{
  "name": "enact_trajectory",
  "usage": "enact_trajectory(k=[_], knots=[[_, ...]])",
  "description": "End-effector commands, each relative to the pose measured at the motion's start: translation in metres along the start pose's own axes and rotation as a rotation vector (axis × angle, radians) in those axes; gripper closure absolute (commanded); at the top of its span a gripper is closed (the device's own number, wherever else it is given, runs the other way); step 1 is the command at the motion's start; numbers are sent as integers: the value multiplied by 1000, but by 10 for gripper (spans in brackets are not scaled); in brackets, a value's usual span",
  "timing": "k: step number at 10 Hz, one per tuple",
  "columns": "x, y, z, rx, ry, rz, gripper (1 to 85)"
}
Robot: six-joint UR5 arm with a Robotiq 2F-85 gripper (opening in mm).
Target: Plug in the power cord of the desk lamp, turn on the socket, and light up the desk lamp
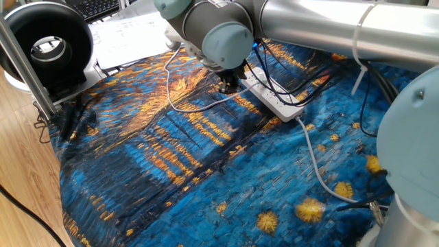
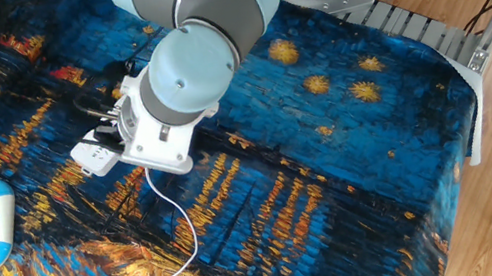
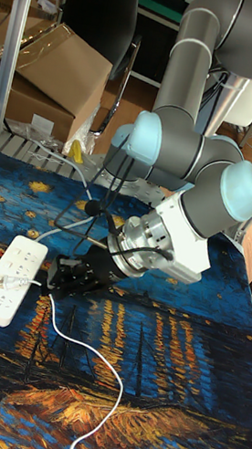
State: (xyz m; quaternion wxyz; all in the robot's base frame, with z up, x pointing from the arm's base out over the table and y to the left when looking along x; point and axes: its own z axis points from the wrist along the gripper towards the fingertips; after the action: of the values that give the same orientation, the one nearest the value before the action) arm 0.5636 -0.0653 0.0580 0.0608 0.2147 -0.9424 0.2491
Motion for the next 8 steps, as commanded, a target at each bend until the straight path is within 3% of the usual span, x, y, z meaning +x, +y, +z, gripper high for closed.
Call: enact_trajectory(k=[1, 4, 6, 8], knots=[[0, 21, 3, -76, 4, -64, 533], [2, 18, 14, -72, 5, -155, 543], [4, 22, 24, -99, -11, -165, 547], [1, 15, 27, -71, -15, -193, 547]])
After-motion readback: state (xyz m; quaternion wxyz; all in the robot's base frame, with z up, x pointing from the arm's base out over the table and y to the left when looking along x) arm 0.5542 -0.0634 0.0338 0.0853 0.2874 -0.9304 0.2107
